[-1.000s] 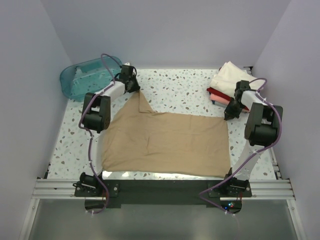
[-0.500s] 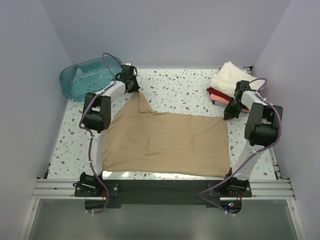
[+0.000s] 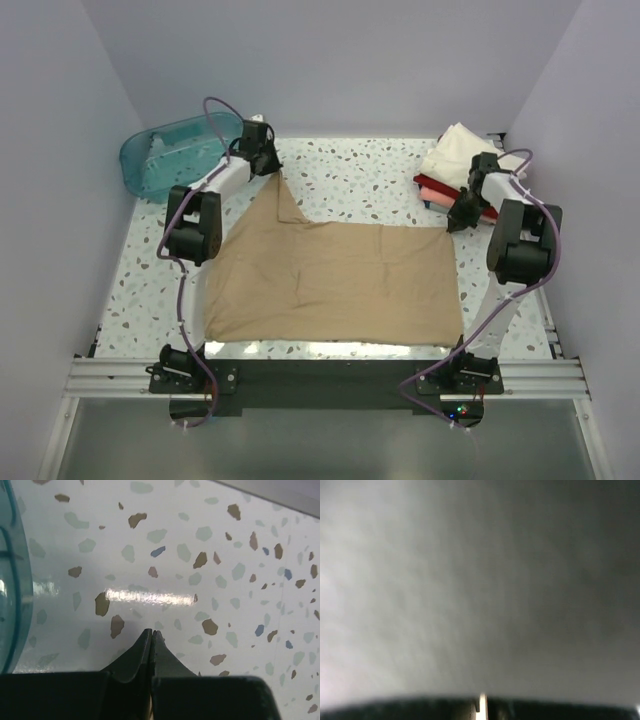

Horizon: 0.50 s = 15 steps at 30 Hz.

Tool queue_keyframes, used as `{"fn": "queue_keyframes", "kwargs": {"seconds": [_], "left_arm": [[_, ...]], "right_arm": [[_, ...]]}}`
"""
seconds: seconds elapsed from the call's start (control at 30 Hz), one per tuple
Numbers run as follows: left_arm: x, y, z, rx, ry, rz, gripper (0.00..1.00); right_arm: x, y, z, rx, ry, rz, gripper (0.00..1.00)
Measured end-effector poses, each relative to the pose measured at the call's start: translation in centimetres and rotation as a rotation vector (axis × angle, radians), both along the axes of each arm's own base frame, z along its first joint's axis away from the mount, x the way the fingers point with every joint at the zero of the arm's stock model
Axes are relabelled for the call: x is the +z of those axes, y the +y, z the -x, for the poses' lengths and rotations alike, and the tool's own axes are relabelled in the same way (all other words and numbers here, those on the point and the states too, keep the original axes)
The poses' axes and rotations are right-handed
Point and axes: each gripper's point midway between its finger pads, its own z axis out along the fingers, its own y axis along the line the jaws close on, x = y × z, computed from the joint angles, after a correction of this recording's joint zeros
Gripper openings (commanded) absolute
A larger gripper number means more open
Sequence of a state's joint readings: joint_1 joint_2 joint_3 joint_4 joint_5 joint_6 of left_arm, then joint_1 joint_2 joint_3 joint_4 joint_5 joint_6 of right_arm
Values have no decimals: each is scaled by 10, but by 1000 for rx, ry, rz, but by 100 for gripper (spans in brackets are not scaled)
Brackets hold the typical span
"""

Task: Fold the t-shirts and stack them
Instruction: Fold the tshirt

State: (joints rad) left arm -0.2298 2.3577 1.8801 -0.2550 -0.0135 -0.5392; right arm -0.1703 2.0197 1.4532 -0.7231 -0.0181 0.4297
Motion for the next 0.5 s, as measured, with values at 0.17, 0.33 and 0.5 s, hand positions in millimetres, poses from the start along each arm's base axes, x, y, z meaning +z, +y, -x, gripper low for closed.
{"fn": "queue_keyframes", "kwargs": {"seconds": [0.17, 0.33, 0.5], "left_arm": [[35, -5, -20, -3, -82, 23, 0], [54, -11, -41, -13, -146, 50, 0], [45, -13, -46, -25, -137, 62, 0]], "right_arm": [[5, -2, -13, -1, -6, 0, 0], [7, -4, -26, -6, -22, -2, 0], [11, -2, -34, -9, -29, -16, 0]]}}
